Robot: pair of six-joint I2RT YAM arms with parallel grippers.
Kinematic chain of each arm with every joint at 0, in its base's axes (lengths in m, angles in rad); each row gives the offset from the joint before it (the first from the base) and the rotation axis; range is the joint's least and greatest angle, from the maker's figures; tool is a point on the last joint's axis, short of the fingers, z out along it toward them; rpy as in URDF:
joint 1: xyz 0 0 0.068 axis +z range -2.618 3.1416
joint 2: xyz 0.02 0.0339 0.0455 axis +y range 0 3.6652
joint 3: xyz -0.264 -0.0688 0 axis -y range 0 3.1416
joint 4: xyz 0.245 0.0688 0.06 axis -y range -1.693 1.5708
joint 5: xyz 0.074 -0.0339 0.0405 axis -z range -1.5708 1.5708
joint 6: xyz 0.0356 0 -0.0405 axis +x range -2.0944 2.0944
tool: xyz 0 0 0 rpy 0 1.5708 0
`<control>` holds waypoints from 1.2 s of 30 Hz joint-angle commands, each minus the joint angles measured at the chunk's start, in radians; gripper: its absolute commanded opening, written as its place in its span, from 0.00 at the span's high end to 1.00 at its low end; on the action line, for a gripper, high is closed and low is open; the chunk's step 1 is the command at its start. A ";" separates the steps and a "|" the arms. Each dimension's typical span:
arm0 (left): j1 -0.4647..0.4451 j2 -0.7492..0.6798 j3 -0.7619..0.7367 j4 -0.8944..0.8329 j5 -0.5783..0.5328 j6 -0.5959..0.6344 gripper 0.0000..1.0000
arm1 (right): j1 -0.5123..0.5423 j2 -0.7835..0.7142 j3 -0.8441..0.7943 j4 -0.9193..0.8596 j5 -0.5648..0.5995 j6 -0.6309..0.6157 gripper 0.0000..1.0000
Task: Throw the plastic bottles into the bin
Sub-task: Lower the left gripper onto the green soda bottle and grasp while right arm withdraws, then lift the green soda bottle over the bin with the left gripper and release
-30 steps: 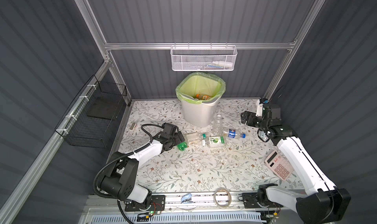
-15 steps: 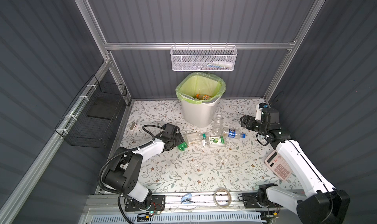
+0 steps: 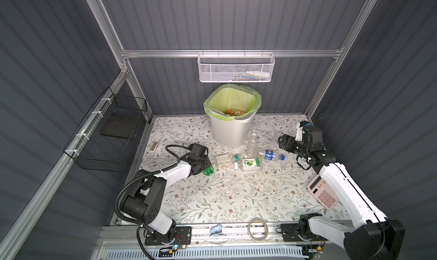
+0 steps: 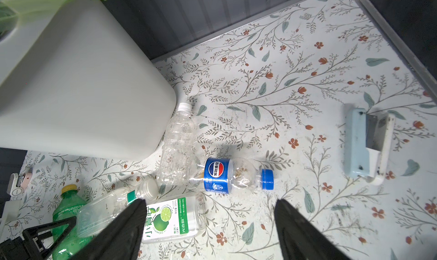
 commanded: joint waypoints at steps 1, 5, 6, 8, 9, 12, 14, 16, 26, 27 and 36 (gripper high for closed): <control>-0.006 -0.025 -0.013 -0.011 -0.022 0.024 0.46 | -0.004 0.006 -0.019 0.014 -0.016 0.015 0.14; -0.006 -0.057 -0.020 -0.013 -0.019 0.062 0.50 | -0.002 -0.002 -0.042 0.013 -0.036 -0.008 0.16; -0.006 -0.068 -0.020 -0.014 -0.019 0.076 0.50 | -0.002 -0.008 -0.049 0.014 -0.035 -0.014 0.16; -0.006 -0.090 -0.025 -0.019 -0.023 0.102 0.50 | -0.003 -0.010 -0.062 0.011 -0.035 -0.029 0.16; -0.006 -0.105 -0.031 -0.019 -0.028 0.114 0.50 | -0.002 -0.009 -0.067 0.008 -0.036 -0.035 0.16; -0.006 -0.144 -0.049 -0.020 -0.040 0.147 0.49 | -0.002 -0.010 -0.080 -0.006 -0.046 -0.047 0.16; -0.006 -0.170 -0.063 -0.015 -0.041 0.166 0.49 | -0.002 -0.007 -0.086 -0.017 -0.049 -0.045 0.16; -0.006 -0.196 -0.077 -0.006 -0.039 0.185 0.49 | -0.001 0.002 -0.089 -0.024 -0.058 -0.041 0.16; -0.006 -0.380 -0.137 0.036 -0.058 0.305 0.49 | -0.001 0.021 -0.094 -0.014 -0.081 -0.011 0.18; -0.006 -0.403 -0.142 0.045 -0.061 0.320 0.49 | 0.002 0.021 -0.097 -0.008 -0.087 -0.004 0.18; -0.006 -0.612 -0.221 0.128 0.001 0.404 0.49 | 0.031 0.025 -0.123 -0.018 -0.081 0.030 0.20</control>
